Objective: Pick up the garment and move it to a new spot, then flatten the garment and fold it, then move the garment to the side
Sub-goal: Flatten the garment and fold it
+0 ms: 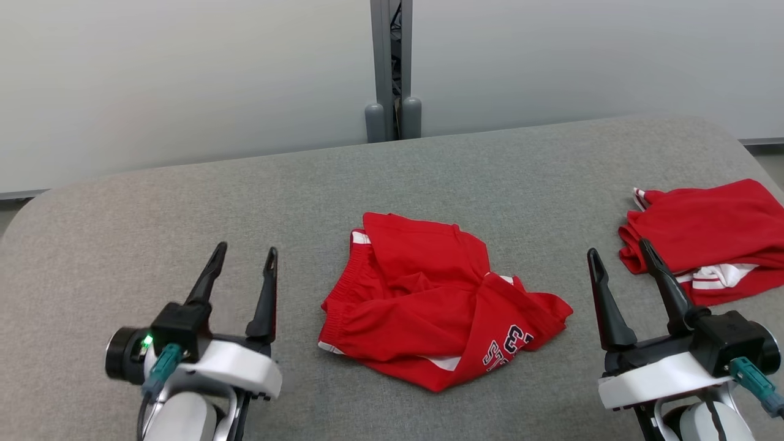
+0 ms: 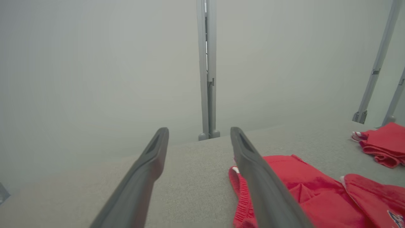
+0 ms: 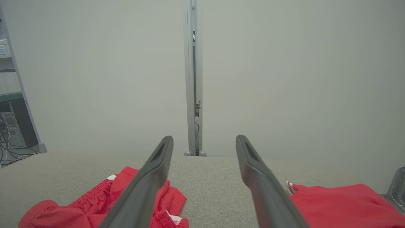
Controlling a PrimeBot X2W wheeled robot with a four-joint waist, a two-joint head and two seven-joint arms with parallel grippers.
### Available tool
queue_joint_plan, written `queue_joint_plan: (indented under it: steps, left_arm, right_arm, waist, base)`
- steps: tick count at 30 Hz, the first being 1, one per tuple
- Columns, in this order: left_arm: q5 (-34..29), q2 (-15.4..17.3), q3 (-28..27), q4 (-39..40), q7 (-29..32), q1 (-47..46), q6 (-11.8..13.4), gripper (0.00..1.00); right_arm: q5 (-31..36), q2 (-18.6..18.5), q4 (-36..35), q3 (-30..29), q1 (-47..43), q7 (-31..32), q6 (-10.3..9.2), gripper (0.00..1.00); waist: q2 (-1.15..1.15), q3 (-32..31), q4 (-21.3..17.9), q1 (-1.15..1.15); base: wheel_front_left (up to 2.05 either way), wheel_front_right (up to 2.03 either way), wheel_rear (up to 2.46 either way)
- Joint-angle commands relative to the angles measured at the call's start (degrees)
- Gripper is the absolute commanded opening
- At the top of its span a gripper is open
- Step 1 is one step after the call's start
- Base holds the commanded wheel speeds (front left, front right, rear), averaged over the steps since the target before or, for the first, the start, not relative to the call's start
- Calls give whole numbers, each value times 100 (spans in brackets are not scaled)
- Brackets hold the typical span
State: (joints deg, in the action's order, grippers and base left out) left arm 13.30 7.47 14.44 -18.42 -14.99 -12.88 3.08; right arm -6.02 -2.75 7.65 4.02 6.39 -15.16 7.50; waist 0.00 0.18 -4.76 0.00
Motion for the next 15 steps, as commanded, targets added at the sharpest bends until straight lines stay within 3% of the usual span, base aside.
queue_joint_plan:
  steps: [1,8,15]
  left_arm:
    - [-93,-60,-190,181,-19,181,-7,100]
    - [-334,-367,-936,756,-19,1017,-85,100]
    - [-485,-444,-1205,994,-19,1341,-95,100]
  right_arm:
    - [41,-32,-50,-39,-85,0,-1,100]
    - [56,-35,-111,-91,-137,0,-1,100]
    - [88,-58,-152,-130,-255,0,-1,100]
  waist:
    - [0,-24,41,0]
    - [0,-58,53,0]
    - [0,-102,50,0]
  base:
    - [0,0,0]
    - [0,0,0]
    - [0,0,0]
